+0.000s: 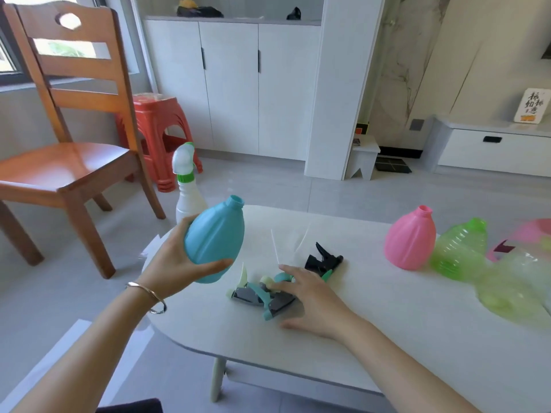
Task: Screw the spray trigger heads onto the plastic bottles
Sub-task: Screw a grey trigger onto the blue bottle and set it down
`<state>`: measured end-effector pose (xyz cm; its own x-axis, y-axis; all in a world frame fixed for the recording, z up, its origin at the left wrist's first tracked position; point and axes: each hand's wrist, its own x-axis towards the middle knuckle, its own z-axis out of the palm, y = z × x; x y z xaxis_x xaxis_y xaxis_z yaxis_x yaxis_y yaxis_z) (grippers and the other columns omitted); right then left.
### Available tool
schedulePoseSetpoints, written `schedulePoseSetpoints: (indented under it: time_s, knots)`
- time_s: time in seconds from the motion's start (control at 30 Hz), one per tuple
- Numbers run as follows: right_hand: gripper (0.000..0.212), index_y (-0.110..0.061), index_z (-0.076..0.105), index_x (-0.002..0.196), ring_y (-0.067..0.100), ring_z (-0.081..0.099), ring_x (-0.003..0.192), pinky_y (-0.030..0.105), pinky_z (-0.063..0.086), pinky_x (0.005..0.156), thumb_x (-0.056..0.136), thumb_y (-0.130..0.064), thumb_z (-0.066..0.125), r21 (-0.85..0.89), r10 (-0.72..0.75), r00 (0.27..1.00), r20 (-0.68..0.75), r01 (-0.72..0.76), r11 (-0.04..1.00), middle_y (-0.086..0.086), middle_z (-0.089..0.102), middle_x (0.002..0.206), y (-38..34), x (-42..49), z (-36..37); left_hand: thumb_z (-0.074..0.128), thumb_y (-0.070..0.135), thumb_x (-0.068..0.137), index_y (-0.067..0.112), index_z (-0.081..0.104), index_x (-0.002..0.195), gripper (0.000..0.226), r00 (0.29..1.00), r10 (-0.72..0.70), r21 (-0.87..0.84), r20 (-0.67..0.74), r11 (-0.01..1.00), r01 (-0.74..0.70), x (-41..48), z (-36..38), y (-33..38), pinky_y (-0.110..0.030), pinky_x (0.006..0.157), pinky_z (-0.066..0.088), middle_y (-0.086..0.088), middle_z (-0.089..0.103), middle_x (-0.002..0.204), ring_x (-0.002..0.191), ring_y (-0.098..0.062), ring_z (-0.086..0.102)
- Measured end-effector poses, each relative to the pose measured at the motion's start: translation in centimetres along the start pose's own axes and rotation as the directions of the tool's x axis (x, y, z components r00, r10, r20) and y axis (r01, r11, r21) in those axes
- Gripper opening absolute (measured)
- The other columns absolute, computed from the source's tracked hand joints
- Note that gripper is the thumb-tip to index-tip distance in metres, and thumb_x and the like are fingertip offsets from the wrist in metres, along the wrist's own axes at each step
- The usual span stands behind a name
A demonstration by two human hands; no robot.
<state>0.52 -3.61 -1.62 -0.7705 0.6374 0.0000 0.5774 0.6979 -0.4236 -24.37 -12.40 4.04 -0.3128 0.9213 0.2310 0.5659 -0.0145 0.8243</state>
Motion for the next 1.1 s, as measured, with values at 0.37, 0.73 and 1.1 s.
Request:
schedulePoseSetpoints:
  time_s: [0.37,0.73,1.1]
  knots:
    - [0.028,-0.028,0.069,0.097,0.002,0.053,0.109,0.021,0.041,0.095,0.070,-0.033,0.079,0.387,0.085,0.964,-0.250,0.020,0.922,-0.013,0.053,0.126,-0.2,1.3,-0.1,0.088,0.039,0.055,0.039,0.040,0.123,0.083,0.999,0.006,0.040,-0.048,0.999,-0.004,-0.1,-0.9,-1.5,-0.039,0.081,0.055,0.004,0.053,0.116,0.106,-0.018,0.055]
    - [0.030,-0.026,0.059,0.110,0.019,0.066,0.096,0.028,0.053,0.071,0.087,-0.044,0.055,0.969,0.612,0.774,-0.159,0.242,-0.054,-0.001,0.063,0.104,1.6,0.7,-5.9,0.082,0.056,0.048,0.044,0.035,0.125,0.091,0.997,0.066,0.194,-0.028,0.979,-0.060,0.9,1.8,-1.0,-0.003,0.059,0.040,0.024,0.044,0.107,0.097,0.002,0.049]
    - [0.016,-0.024,0.061,0.097,0.012,0.072,0.081,0.018,0.053,0.059,0.082,-0.025,0.063,0.933,0.527,0.788,-0.319,0.359,0.027,-0.012,0.074,0.087,2.4,-0.7,-8.6,0.082,0.056,0.049,0.042,0.033,0.129,0.095,0.999,0.019,0.233,0.035,0.972,-0.026,1.2,2.8,-1.2,-0.033,0.082,0.052,0.007,0.050,0.115,0.101,-0.015,0.052]
